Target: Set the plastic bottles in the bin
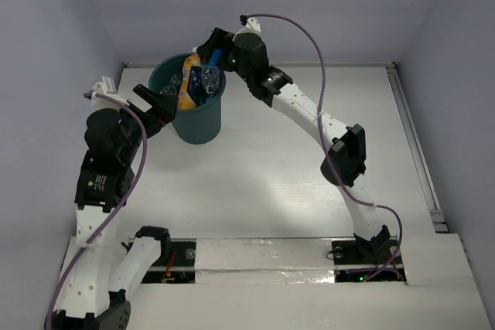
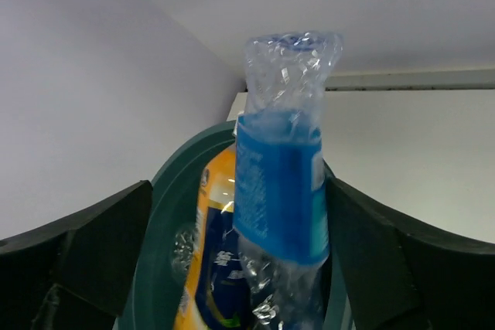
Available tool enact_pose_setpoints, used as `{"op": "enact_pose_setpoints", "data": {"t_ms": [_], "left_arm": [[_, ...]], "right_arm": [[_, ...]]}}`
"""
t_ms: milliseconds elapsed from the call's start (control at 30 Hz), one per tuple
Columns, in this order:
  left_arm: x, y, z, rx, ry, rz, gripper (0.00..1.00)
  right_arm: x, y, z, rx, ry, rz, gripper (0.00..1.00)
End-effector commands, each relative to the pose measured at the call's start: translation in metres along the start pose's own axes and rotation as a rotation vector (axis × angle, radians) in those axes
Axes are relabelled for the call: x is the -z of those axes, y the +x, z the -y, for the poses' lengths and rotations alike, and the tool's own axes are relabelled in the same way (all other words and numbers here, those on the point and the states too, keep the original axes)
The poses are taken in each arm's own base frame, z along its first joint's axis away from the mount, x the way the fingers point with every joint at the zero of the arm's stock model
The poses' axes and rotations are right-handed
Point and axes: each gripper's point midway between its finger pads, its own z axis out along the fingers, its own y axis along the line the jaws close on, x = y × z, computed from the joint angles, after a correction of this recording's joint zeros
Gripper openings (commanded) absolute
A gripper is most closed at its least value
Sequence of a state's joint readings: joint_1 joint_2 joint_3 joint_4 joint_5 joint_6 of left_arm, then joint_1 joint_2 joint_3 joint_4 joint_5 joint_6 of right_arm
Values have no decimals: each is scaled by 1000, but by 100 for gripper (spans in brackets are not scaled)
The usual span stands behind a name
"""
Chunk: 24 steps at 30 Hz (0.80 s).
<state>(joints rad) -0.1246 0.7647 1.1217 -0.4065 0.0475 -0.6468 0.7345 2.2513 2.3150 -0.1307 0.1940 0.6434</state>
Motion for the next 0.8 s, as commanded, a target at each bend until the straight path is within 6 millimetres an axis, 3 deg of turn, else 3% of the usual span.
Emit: {"op": "enact_pose_setpoints", "data": {"t_ms": [0, 133, 233, 300, 433, 500, 533, 567, 600, 633, 667, 733, 767], "left_arm": [[4, -25, 18, -41, 35, 57, 99], [7, -38, 25, -62, 42, 91, 99], [8, -41, 28, -59, 53, 102, 99], [9, -40, 31, -56, 68, 94, 99], [11, -38, 38, -36, 100, 79, 99], [13, -36, 46, -28, 142, 65, 99], [15, -36, 51, -28, 163, 59, 99], [17, -35, 57, -28, 196, 47, 99], [18, -34, 60, -27, 213, 41, 99], [20, -34, 63, -21, 223, 35, 99], [23, -33, 63, -17, 221, 30, 99], [30, -33, 63, -11, 229, 33, 99], [31, -29, 62, -3, 229, 24, 99]], "right_arm": [[32, -61, -49, 20, -96, 91, 100], [52, -95, -59, 24, -80, 157, 100], [64, -108, -55, 29, -35, 174, 100], [71, -108, -44, 41, 19, 168, 100], [102, -109, -28, 47, 71, 163, 97], [137, -112, -25, 44, 47, 167, 68], [151, -113, -23, 43, 39, 170, 48], [185, -118, -18, 41, 32, 183, 5], [203, -122, -14, 38, 32, 192, 0], [221, -123, -10, 42, 31, 198, 0], [257, -126, 1, 60, 36, 212, 0], [294, -128, 17, 75, 67, 230, 0], [310, -123, 35, 90, 124, 222, 7]]}}
